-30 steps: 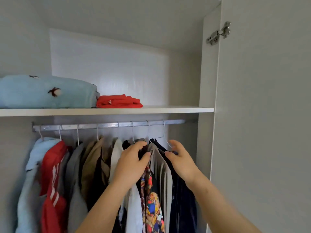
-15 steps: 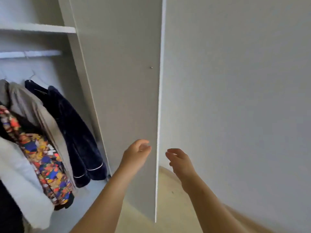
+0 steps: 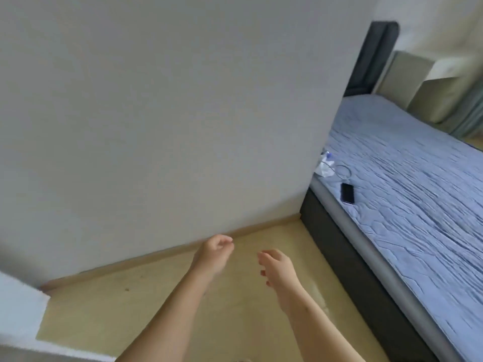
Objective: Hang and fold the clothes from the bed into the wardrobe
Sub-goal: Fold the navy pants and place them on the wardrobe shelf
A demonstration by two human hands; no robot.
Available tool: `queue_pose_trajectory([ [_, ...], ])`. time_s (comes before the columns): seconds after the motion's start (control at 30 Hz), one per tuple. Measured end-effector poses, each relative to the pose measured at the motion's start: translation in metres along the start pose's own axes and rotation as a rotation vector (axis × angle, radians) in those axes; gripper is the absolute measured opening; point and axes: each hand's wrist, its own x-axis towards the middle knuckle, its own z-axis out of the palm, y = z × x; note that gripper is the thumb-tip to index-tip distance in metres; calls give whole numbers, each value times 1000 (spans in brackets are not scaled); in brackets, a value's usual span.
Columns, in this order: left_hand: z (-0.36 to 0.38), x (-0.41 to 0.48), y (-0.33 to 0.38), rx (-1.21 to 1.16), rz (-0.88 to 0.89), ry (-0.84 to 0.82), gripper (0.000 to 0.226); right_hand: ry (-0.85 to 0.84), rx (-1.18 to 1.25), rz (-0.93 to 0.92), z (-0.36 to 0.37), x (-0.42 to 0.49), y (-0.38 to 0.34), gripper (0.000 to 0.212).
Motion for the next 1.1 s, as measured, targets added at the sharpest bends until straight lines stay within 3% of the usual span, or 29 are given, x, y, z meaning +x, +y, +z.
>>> queue_pose_trajectory([
  [0.17, 85, 46, 45, 111, 106, -295, 14, 275, 100, 130, -73, 33, 16, 20],
  [0.3, 145, 60, 67, 216, 156, -491, 15, 430, 185, 184, -117, 37, 29, 12],
  [0.5, 238, 29, 78, 372, 197, -841, 12, 716, 380, 305, -180, -5, 78, 10],
  [0.67, 311, -20, 94, 463, 230, -1041, 14, 890, 530, 350, -226, -40, 118, 8],
  [0.83, 392, -76, 103, 521, 224, -1154, 16, 968, 655, 377, -288, -68, 156, 8],
  [1.1, 549, -175, 145, 514, 213, -1205, 17, 1045, 631, 385, -459, -122, 218, 6],
])
